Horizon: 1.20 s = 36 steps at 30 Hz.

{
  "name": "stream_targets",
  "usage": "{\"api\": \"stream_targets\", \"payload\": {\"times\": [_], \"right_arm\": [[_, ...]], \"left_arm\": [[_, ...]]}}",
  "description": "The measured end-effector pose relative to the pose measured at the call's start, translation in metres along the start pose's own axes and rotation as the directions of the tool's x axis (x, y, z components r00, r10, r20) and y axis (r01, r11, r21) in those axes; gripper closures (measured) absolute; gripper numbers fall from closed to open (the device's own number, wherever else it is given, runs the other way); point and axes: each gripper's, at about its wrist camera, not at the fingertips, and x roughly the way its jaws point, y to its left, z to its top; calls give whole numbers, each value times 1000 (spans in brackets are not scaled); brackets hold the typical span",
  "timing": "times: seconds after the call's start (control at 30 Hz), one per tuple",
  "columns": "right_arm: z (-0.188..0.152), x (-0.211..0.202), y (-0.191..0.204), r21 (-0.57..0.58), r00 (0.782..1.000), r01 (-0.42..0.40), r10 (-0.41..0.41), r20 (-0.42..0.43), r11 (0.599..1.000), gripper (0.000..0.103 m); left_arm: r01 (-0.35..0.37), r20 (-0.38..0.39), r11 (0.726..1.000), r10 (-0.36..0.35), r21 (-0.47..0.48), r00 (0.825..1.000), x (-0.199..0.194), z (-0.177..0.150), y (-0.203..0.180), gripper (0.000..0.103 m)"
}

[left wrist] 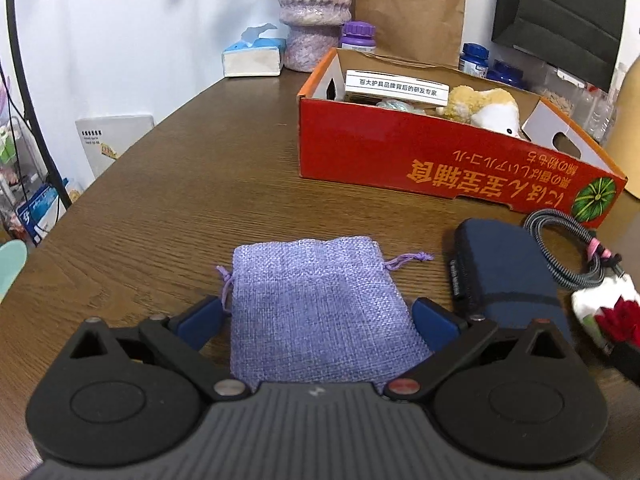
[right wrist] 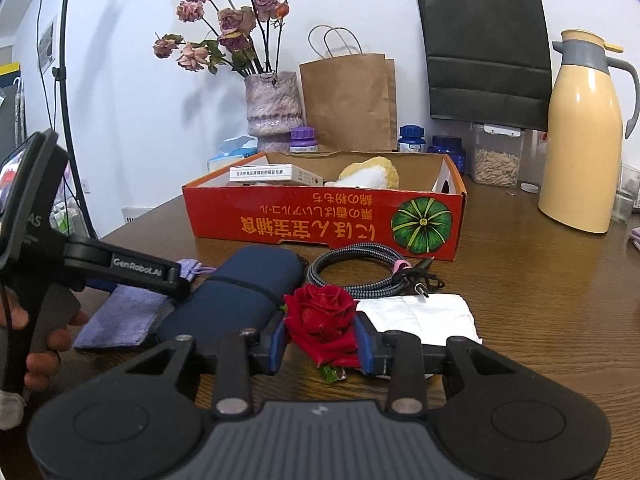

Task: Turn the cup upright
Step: 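Grasp the red rose with the right tool while the left tool grasps the purple pouch, then carry the purple pouch and red rose over the cardboard box with both tools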

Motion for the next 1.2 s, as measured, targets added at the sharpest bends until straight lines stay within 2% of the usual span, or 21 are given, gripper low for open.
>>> {"api": "stream_targets", "payload": {"times": [0.27, 0.5, 0.53, 0.87, 1.2], "right_arm": [[-1, 3, 0, -1, 1000, 1, -1, -8, 1000, 68], [-1, 3, 0, -3, 1000, 6, -6, -12, 1000, 68], [0, 3, 0, -2, 1000, 7, -7, -13, 1000, 68], [0, 1, 0, -3, 1000, 17, -17, -11, 1000, 68], [4, -4, 6, -31, 999, 33, -32, 23, 999, 68]], "left_arm": [[22, 28, 998, -24, 50, 999, -10, -5, 18, 26], [54, 37, 998, -55, 28, 998, -15, -3, 35, 74], [66, 36, 998, -67, 22, 997, -16, -2, 37, 77], [105, 114, 994, -108, 30, 988, -43, 3, 41, 80], [154, 150, 987, -160, 52, 976, -56, 11, 28, 80]]}}
